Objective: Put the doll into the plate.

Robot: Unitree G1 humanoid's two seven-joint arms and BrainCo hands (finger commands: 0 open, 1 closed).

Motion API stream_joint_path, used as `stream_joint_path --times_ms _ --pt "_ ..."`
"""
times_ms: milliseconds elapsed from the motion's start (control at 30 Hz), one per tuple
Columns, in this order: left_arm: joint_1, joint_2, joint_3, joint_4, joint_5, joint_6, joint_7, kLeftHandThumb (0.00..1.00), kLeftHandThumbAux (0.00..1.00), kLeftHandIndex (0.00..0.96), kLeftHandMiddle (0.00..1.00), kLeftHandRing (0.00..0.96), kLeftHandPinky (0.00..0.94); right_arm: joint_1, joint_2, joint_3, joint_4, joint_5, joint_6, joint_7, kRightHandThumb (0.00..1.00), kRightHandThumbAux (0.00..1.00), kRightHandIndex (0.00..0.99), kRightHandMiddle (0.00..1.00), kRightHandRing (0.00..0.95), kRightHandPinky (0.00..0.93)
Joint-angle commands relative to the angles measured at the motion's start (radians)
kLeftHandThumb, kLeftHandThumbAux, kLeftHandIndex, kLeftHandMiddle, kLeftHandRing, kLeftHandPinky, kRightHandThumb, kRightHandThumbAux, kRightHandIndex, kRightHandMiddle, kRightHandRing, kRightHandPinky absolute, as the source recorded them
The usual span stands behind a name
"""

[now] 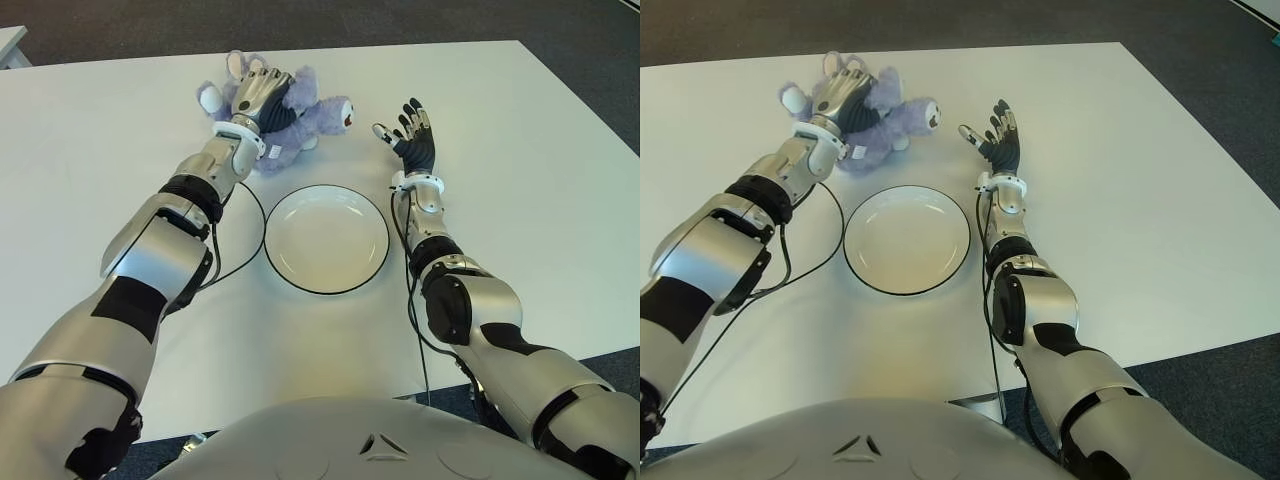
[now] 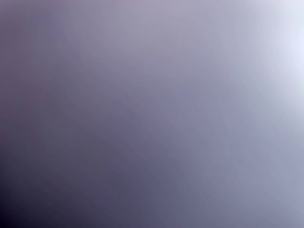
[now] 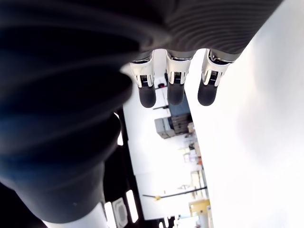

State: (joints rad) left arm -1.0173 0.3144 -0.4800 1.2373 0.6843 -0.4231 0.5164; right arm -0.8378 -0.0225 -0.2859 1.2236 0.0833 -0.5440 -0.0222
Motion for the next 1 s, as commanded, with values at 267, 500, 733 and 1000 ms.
stream_joint_path --times_ms 267,500,733,1000 --pt "0.025 0.039 0.013 -0.037 0.0 -0.025 0.037 0.798 0.663 0.746 0.824 0.818 0.797 0.047 0.013 -0.002 0.028 0.009 0.011 -0.008 0.141 0.902 0.072 0.053 0.041 0.075" --pt "0.018 0.053 0.012 -0.051 0.003 -0.041 0.051 0.835 0.661 0.757 0.832 0.826 0.807 0.046 0.011 0.001 0.03 0.005 0.014 -0.013 0.143 0.896 0.073 0.049 0.038 0.077" --pt "0.025 0.079 0.032 -0.108 -0.014 -0.062 0.025 0.85 0.656 0.757 0.831 0.824 0.808 0.047 0.012 0.001 0.03 0.006 0.011 -0.011 0.147 0.904 0.073 0.051 0.039 0.076" --pt "0.042 0.099 0.05 -0.171 -0.02 -0.088 0.014 0.852 0.659 0.756 0.836 0.828 0.819 0.044 0.012 0.0 0.033 0.008 0.016 -0.01 0.154 0.904 0.068 0.052 0.04 0.075"
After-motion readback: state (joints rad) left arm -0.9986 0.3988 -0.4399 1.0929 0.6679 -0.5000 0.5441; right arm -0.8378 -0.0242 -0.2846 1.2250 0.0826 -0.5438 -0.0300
